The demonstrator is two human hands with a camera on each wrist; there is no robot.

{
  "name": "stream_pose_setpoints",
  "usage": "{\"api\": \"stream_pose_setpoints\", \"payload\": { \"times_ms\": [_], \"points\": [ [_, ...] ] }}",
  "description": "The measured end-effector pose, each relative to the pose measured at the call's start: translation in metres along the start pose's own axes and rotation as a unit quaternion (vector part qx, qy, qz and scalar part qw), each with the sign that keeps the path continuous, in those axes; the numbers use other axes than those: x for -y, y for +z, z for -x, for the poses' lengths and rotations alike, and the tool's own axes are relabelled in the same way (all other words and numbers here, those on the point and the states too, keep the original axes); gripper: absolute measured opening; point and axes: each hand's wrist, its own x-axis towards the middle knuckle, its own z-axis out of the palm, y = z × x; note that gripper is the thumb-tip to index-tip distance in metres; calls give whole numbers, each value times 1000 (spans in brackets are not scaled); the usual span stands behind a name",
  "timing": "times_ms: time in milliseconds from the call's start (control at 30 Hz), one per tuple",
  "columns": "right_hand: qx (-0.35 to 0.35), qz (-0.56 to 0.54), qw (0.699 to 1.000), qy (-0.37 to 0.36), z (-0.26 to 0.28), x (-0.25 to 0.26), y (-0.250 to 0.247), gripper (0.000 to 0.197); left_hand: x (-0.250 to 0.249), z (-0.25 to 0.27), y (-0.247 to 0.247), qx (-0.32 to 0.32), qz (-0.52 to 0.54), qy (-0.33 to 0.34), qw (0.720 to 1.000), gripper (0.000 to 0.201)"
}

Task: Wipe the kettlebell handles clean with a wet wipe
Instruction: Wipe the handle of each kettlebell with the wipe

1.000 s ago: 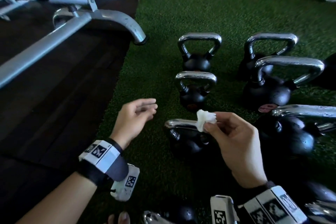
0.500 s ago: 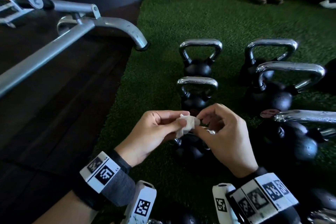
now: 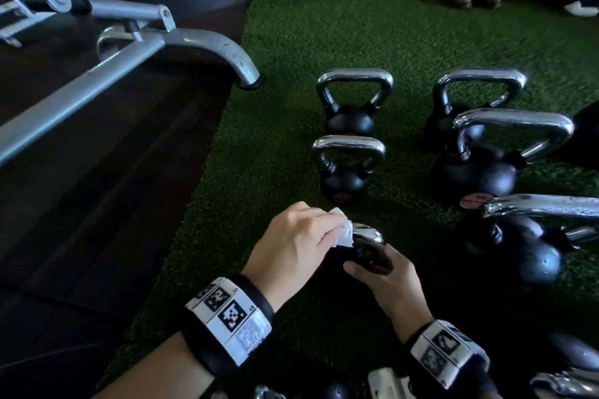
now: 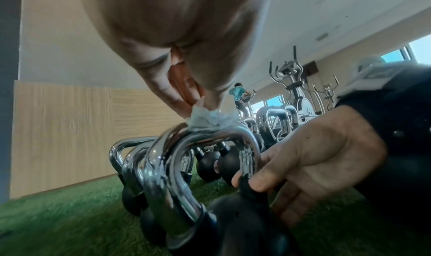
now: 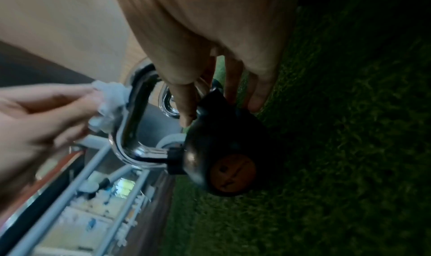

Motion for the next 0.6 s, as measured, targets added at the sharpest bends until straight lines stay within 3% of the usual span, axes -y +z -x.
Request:
{"api": "stream_pose_setpoints", "payload": {
  "times_ms": [167, 300, 467, 600],
  "points": [
    [-19, 41, 998, -36, -2, 2, 1, 30, 28, 7, -12, -50, 61, -54, 995, 19],
    [-5, 24, 999, -23, -2, -2, 0, 29, 36, 16, -12, -28, 49, -4, 998, 25],
    [-4, 5, 1000, -13, -1, -4, 2, 25, 73, 32, -3, -50, 210, -164, 962, 25],
    [-6, -4, 1000, -6, 1, -3, 0, 23, 82, 39, 1, -31, 299, -201, 932, 27]
  ]
}}
